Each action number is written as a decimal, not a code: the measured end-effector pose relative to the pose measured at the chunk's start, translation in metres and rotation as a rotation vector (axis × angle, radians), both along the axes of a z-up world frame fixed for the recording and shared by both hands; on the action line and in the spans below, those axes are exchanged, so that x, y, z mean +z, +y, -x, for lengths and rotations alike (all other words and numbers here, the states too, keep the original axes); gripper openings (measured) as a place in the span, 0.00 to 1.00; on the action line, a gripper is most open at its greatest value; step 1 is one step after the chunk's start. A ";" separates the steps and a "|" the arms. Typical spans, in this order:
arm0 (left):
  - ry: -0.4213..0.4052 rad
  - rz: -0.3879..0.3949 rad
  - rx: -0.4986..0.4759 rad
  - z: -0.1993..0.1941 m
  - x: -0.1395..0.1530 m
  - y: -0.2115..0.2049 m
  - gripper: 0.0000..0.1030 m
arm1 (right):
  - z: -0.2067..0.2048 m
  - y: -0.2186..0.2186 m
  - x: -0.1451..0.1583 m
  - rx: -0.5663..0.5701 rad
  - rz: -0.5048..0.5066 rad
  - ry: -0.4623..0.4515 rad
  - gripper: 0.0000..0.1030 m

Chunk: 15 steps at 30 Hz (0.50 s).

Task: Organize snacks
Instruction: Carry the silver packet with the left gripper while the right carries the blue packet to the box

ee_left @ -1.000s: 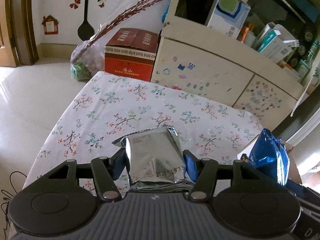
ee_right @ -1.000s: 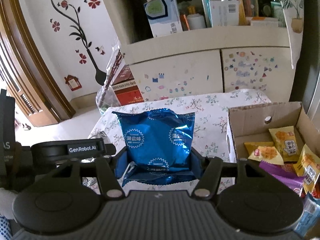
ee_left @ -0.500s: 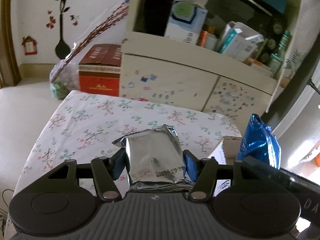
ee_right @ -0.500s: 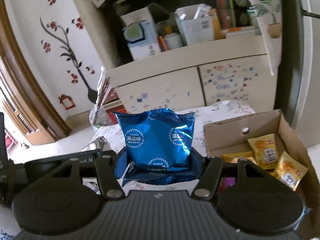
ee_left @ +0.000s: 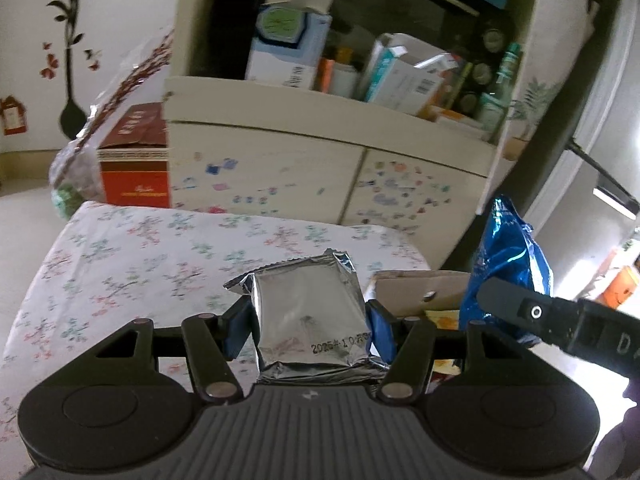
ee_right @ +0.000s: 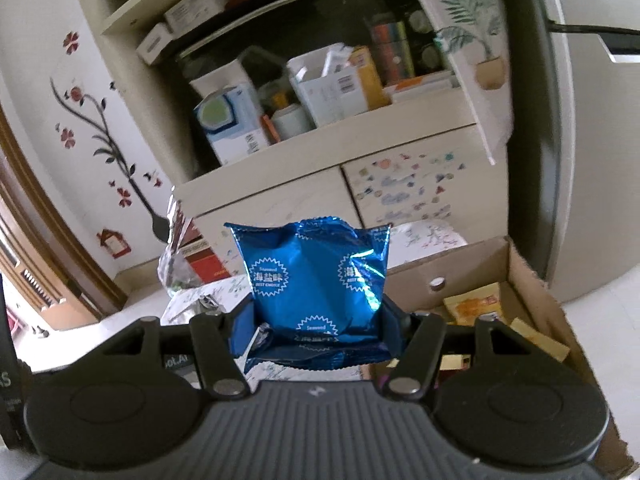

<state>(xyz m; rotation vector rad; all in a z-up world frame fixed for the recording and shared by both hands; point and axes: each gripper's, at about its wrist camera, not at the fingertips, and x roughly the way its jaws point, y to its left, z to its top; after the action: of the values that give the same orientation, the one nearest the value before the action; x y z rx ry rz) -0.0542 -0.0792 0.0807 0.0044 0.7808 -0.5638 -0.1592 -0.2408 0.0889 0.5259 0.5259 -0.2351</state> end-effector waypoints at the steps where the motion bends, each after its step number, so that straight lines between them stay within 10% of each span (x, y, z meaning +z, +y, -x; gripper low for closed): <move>1: -0.001 0.006 -0.009 0.001 0.000 -0.003 0.64 | 0.002 -0.004 0.000 -0.011 -0.003 -0.003 0.61; 15: -0.002 0.065 -0.124 0.007 -0.008 -0.052 0.64 | 0.026 -0.048 -0.003 -0.149 -0.034 0.006 0.61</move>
<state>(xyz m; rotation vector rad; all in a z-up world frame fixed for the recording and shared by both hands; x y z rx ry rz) -0.0607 -0.1311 0.0725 -0.0072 0.7637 -0.7067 -0.1856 -0.2886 0.0861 0.5987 0.4975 -0.3700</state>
